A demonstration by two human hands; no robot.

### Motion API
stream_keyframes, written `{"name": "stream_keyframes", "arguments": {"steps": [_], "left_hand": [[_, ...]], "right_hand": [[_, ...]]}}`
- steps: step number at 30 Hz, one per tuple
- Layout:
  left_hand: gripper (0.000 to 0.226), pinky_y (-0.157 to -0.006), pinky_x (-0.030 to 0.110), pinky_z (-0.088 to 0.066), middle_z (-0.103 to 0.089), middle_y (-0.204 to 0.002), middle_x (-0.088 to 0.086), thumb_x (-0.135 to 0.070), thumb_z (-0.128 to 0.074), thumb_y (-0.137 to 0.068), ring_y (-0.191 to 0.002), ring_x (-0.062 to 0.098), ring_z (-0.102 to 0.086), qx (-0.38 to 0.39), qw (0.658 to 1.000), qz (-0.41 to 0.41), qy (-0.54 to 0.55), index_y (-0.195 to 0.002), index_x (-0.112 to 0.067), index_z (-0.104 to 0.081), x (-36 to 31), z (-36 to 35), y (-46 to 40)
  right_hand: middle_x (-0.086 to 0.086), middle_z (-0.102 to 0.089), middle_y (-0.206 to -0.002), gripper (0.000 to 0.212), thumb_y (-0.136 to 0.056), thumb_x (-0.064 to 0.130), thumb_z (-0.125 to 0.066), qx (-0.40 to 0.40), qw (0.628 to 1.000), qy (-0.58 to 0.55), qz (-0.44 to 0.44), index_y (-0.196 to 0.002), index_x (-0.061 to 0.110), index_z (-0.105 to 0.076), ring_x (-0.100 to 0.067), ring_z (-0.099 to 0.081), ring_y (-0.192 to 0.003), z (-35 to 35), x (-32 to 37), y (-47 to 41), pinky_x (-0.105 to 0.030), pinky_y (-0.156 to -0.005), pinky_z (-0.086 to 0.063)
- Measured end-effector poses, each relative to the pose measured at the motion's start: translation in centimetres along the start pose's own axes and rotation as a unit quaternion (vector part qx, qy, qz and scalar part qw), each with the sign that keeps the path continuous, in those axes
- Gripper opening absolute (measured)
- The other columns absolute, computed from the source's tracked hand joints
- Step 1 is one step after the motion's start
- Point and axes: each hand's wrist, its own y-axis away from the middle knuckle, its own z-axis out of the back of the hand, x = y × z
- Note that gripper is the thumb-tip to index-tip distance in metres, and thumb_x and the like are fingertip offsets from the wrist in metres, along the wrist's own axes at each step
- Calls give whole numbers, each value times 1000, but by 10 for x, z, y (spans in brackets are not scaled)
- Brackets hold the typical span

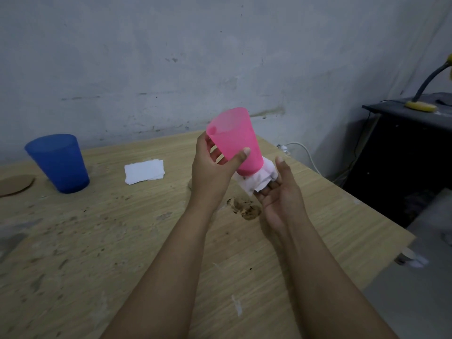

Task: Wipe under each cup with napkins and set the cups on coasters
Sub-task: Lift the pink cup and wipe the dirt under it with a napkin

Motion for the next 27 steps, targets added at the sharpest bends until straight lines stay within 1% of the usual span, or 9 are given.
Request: {"name": "stream_keyframes", "arguments": {"steps": [2, 4, 7, 10, 14, 16, 21, 25, 27], "left_hand": [[74, -82, 11, -51, -51, -133, -6, -25, -78, -74, -115, 5, -56, 1, 1000, 0, -2, -137, -23, -38, 0, 0, 0], [75, -80, 10, -51, -51, -133, -6, -26, -78, -74, -115, 5, -56, 7, 1000, -1, -5, -137, -22, -38, -1, 1, 0], [73, -81, 10, -51, -51, -131, -8, -26, -78, -75, -115, 6, -56, 14, 1000, -7, -12, -136, -22, -39, -3, 2, 1], [74, -81, 9, -50, -50, -127, -12, -26, -79, -74, -115, 4, -55, 9, 1000, -11, -14, -136, -24, -38, -3, 3, 1], [73, -79, 7, -49, -50, -127, -13, -24, -79, -75, -114, 3, -55, -1, 1000, -12, -10, -135, -25, -38, -3, 4, 0], [74, -81, 9, -51, -50, -130, -10, -25, -79, -74, -115, 4, -55, 0, 1000, -12, -11, -136, -24, -38, -3, 4, 0], [75, -81, 9, -50, -52, -127, -9, -24, -79, -73, -112, 3, -56, 10, 1000, -15, -15, -137, -21, -39, -3, 1, 0], [78, -80, 10, -51, -52, -127, -10, -26, -80, -72, -110, 0, -55, 15, 1000, -10, -19, -137, -23, -38, -1, 1, 0], [79, -79, 10, -51, -53, -127, -10, -26, -81, -71, -110, 0, -56, 14, 1000, -10, -21, -137, -23, -39, 0, 1, 0]], "right_hand": [[-18, -73, -93, 36, -88, 32, -58, 13, 1000, 12, 9, -105, 0, -66, -26, -71, -82, -1, -3, 2, -34, -68, -59], [-22, -71, -100, 29, -88, 19, -59, 14, 1000, 16, 21, -108, -1, -65, -30, -70, -90, 0, -4, 3, -39, -79, -57], [-22, -69, -91, 21, -87, 2, -53, 0, 999, 33, 31, -103, -7, -63, -26, -69, -78, -1, -3, 4, -32, -69, -58], [-23, -66, -89, 15, -85, -1, -52, -17, 999, 47, 21, -94, -5, -62, -28, -66, -75, -2, -3, 3, -36, -71, -55], [-33, -60, -105, 30, -77, 6, -56, -24, 998, 66, -4, -101, -12, -58, -39, -60, -92, -2, -3, 5, -54, -92, -46], [-34, -61, -112, 37, -77, 7, -55, -27, 996, 85, -13, -106, -15, -57, -42, -61, -98, -2, -4, 6, -55, -95, -45], [-29, -63, -99, 18, -83, -3, -48, -37, 994, 98, 8, -94, -9, -62, -34, -62, -89, 2, -1, 3, -41, -84, -52], [-27, -61, -96, 21, -83, -2, -48, -30, 996, 88, -4, -96, -10, -62, -32, -62, -85, 2, -1, 4, -36, -74, -53], [-25, -66, -94, 25, -82, 1, -49, -55, 994, 89, -11, -100, -13, -62, -31, -66, -82, 2, -1, 5, -35, -71, -55]]}}
